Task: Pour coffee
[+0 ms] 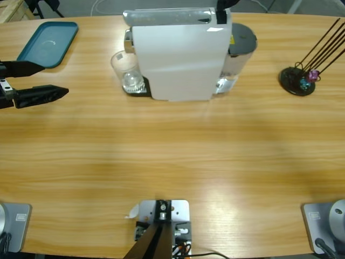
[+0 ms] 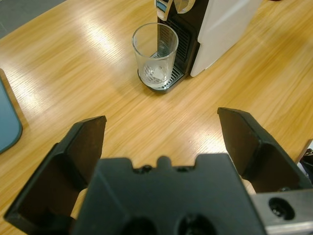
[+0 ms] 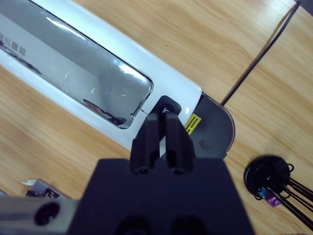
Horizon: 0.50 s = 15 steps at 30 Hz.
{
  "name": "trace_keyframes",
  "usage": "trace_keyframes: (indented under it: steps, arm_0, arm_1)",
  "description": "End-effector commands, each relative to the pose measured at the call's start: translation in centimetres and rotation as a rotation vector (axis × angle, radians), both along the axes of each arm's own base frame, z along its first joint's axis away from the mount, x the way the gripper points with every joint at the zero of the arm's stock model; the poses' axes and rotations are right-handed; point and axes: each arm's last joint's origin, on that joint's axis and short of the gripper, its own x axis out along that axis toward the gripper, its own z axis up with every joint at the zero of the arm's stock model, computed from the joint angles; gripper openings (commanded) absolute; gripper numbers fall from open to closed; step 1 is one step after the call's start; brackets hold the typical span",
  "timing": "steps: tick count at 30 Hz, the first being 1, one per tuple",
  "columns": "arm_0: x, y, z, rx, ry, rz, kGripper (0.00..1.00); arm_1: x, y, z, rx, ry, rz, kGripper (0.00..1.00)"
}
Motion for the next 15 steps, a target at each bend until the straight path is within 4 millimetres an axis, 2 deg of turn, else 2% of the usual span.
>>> trace_keyframes:
  steps: [1, 3, 5, 7, 8, 9, 10, 11, 13, 15]
  arm_0:
    - [-0.5, 0.0, -1.0, 0.004, 0.022, -0.029, 1.0]
    - [-0.6, 0.1, -1.0, 0.003, 0.019, -0.029, 1.0]
    - [-0.7, 0.1, -1.0, 0.002, 0.019, -0.029, 1.0]
    - [-0.9, 0.2, -0.9, -0.001, 0.014, -0.029, 1.0]
    - [-0.9, 0.3, -0.9, -0.003, 0.011, -0.029, 1.0]
    - [-0.9, 0.3, -0.8, -0.004, 0.009, -0.029, 1.0]
    - [-1.0, 0.3, -0.8, -0.005, 0.008, -0.031, 1.0]
    - [-1.0, 0.2, -0.8, -0.006, 0.006, -0.033, 1.0]
    - [-1.0, 0.1, -0.7, -0.007, 0.006, -0.038, 1.0]
    - [-1.0, 0.1, -0.6, -0.008, 0.003, -0.037, 1.0]
  arm_1:
    - [1.3, 0.5, -4.3, -0.086, 0.131, 0.003, 0.0]
    - [1.2, 0.4, -4.2, -0.086, 0.131, 0.003, 0.0]
    - [1.0, 0.2, -3.2, -0.076, 0.102, -0.001, 0.0]
    - [0.4, -0.2, -0.6, -0.035, 0.025, 0.014, 0.0]
    - [-0.1, -0.5, 1.6, -0.004, -0.031, 0.021, 0.0]
    - [-0.7, -0.8, 3.3, 0.019, -0.073, 0.024, 0.104]
    - [-1.4, -1.1, 4.6, 0.038, -0.101, 0.027, 0.723]
    - [-2.0, -1.4, 5.5, 0.054, -0.117, 0.029, 0.986]
    - [-2.9, -2.0, 6.3, 0.074, -0.113, 0.006, 1.0]
    - [-3.3, -2.0, 5.7, 0.076, -0.063, -0.004, 1.0]
